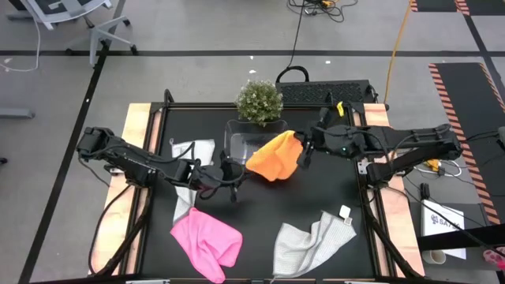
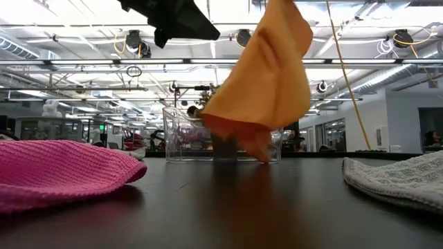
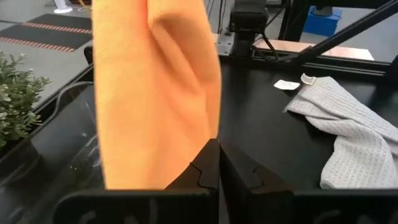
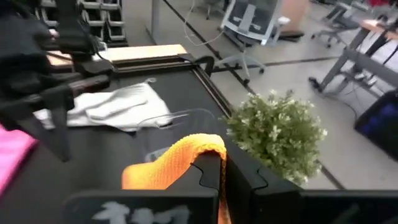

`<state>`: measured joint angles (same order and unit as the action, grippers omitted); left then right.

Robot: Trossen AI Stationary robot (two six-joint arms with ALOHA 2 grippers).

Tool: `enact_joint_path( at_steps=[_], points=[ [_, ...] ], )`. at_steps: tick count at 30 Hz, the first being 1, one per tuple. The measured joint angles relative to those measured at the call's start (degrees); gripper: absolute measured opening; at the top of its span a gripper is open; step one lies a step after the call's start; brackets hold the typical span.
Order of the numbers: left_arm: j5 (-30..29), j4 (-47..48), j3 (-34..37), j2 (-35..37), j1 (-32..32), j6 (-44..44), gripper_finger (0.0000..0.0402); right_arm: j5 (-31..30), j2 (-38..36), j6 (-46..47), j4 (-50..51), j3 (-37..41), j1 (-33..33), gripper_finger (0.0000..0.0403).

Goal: Fold microfiber towels
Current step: Fold the orange microfiber towel on the table

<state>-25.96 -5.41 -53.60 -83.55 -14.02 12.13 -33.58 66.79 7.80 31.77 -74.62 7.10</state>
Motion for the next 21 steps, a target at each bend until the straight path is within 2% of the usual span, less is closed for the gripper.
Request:
enact_joint_path(
  at_steps=[2, 3, 6, 7, 8, 9, 12, 13, 16, 18, 21],
  points=[
    [0.0, 0.25, 0.0, 0.0, 0.0, -0.16, 0.0016, 1.43, -0.08, 3.97, 1.96, -1.0, 2.17, 0.0],
    [0.0, 0.61, 0.0, 0.0, 0.0, -0.47, 0.0018, 4.72, -0.1, 5.38, 2.04, -1.09, 3.27, 0.0],
    [0.0, 1.92, 0.0, 0.0, 0.0, -1.7, 0.0018, 22.29, 0.1, 10.07, -1.87, -1.08, 6.1, 0.0],
    [-0.01, 2.4, 0.0, 0.0, 0.1, -2.0, 0.0018, 26.18, 0.1, 10.78, -4.33, -1.08, 7.29, 0.0],
    [0.0, 2.98, 0.0, 0.0, 0.28, -2.31, 0.0018, 27.48, 0.16, 10.49, -6.43, -1.08, 8.43, 0.0],
    [0.0, 3.7, 0.0, 0.0, 0.43, -2.65, 0.0019, 26.33, 0.33, 9.45, -8.21, -1.12, 9.33, 0.0],
    [0.35, 4.5, 0.02, 0.0, 0.94, -3.84, 0.0019, 16.65, 0.49, 8.03, -8.53, -1.15, 10.48, 0.0],
    [0.44, 4.4, 0.02, 0.0, 0.98, -4.16, 0.0019, 15.86, 0.59, 8.72, -8.82, -1.07, 10.42, 0.0],
    [0.47, 4.48, 0.02, 0.0, 0.98, -4.37, 0.0019, 21.3, 1.29, 10.11, -11.26, -1.13, 10.15, 0.0],
    [0.48, 4.93, 0.02, 0.0, 0.98, -4.34, 0.0019, 20.56, 1.27, 13.6, -6.43, -1.16, 10.45, 0.0],
    [0.54, 5.81, 0.02, 0.0, 0.75, -3.94, 0.0019, 14.0, 1.08, 24.22, 6.23, -1.12, 10.03, 0.0]
  ],
)
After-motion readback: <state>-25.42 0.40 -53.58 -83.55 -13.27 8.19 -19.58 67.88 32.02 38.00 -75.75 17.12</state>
